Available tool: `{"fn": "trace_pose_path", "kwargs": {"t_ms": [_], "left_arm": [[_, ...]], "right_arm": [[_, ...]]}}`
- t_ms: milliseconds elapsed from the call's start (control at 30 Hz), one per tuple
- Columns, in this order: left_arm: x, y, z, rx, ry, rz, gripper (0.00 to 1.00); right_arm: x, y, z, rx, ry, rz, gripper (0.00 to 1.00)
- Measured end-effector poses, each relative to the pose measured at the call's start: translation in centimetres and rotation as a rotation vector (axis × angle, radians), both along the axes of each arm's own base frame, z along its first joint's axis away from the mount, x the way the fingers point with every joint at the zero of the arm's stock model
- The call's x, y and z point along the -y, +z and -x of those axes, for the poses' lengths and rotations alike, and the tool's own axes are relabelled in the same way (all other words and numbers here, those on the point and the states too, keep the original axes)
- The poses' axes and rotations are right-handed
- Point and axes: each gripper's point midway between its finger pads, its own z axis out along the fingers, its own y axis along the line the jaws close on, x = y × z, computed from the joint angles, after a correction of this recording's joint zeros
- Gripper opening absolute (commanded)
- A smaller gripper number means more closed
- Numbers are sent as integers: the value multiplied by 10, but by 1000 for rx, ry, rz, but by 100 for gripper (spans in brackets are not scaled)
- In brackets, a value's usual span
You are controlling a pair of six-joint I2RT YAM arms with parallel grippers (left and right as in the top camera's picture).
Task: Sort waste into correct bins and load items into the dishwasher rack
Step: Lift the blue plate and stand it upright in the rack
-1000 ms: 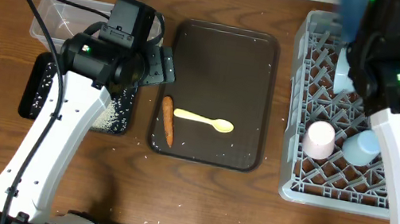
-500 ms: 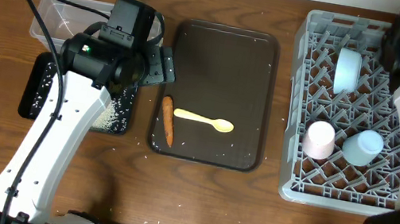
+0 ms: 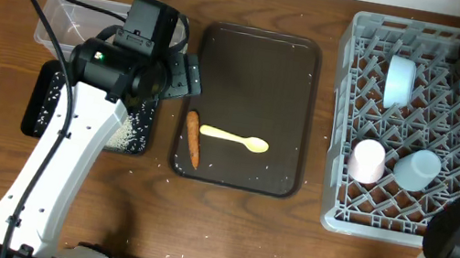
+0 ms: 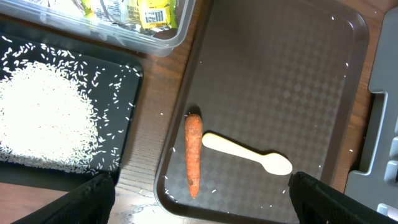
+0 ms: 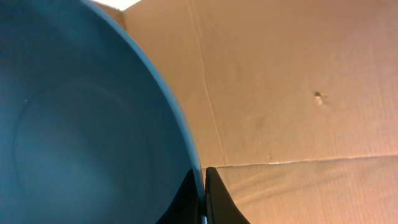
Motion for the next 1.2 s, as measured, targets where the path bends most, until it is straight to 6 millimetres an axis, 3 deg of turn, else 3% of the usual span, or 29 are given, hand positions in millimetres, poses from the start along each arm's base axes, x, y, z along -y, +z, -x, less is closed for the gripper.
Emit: {"fn": "trace_pose_path", "kwargs": {"t_ms": [133, 333, 733, 933, 1200], "left_arm": [[0, 0, 0, 0, 0, 0, 92], [0, 0, 0, 0, 0, 0, 92], [0, 0, 0, 0, 0, 0, 92], [0, 0, 0, 0, 0, 0, 92], [0, 0, 0, 0, 0, 0, 92]], "right_arm": [[21, -13, 0, -29, -26, 10, 1], [42, -14, 5, -26, -48, 12, 1], [43, -21, -2, -55, 33, -44, 3], [13, -25, -16, -81, 100, -49, 20], [-73, -56, -32, -227, 276, -102, 27]]}}
